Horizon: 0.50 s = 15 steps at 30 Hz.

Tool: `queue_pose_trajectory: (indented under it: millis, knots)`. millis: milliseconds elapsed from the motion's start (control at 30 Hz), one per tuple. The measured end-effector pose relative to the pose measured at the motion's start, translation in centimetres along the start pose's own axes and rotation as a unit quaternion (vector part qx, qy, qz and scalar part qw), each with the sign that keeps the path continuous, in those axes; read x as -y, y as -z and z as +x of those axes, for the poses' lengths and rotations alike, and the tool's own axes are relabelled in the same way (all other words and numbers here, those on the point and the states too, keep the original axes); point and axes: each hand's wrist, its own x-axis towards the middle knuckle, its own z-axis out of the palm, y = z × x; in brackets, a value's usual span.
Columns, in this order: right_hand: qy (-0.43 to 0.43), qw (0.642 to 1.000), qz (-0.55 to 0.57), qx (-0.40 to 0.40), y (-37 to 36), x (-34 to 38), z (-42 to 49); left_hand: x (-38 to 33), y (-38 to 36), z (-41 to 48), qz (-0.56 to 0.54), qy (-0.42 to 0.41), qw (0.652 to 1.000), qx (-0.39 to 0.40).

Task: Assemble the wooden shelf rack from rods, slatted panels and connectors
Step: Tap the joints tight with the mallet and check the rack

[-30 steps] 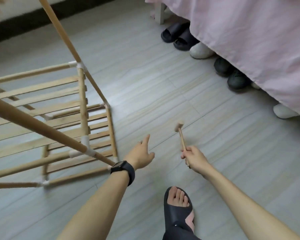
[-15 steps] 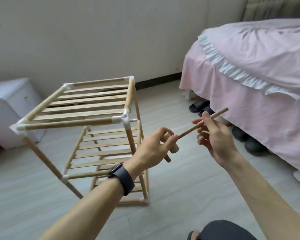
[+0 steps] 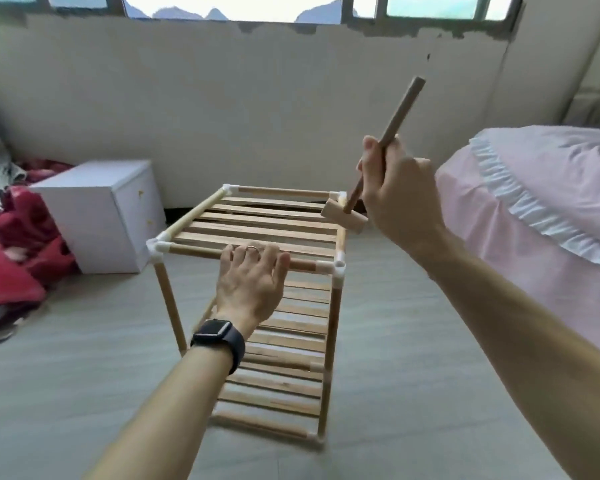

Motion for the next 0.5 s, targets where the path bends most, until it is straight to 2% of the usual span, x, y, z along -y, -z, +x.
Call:
queue_pose_trajectory:
  millis: [33,67,100,167,200,233,300,333,367,400,467,500]
  knots:
    - [0.007,0.999,0.006,-0.045,-0.1,-0.1,-0.1,0.0,-0.3,0.1,0.003,-0.003,1.0,-0.009]
    - [0.008,0.999,0.0,-0.05,-0.5,-0.3,-0.9,-0.1,-0.4,0.2,0.008,-0.006,1.0,-0.016]
    - [0.009,1.0,-0.021,-0.009,-1.3,-0.6,-2.3,-0.1,-0.4,0.4,0.013,-0.005,1.0,-0.021]
    - [-0.002,0.986,-0.062,0.156,-2.4,-0.3,-4.8,-0.1,-0.4,0.3,0.01,-0.003,1.0,-0.018]
    - [-0.01,0.98,-0.07,0.184,-2.7,-0.5,-4.7,-0.1,-0.5,0.2,0.011,-0.007,1.0,-0.023]
    - [0.001,0.985,-0.078,0.156,-3.0,-0.6,-3.6,-0.2,-0.5,0.2,0.013,-0.008,0.999,-0.028]
    - [0.027,0.996,-0.084,0.019,-2.5,-0.3,-0.9,-0.2,-0.5,0.0,0.011,-0.006,1.0,-0.02]
    - [0.012,0.997,-0.064,-0.033,-2.1,-0.1,-0.3,-0.2,-0.5,0.1,0.012,-0.005,1.0,-0.02]
    - [0.001,0.998,-0.055,-0.044,-2.0,-0.2,-0.6,-0.3,-0.5,0.1,0.013,-0.004,1.0,-0.026]
    - [0.003,0.998,-0.069,-0.009,-2.2,-0.5,-1.8,-0.4,-0.6,0.1,0.012,-0.003,0.999,-0.03]
    - [0.002,0.982,-0.109,0.153,-2.7,-0.8,-4.3,-0.4,-0.6,0.1,0.015,-0.002,1.0,-0.027]
    - [-0.014,0.978,-0.106,0.181,-2.7,-1.2,-4.2,-0.5,-0.6,0.0,0.019,-0.003,0.999,-0.027]
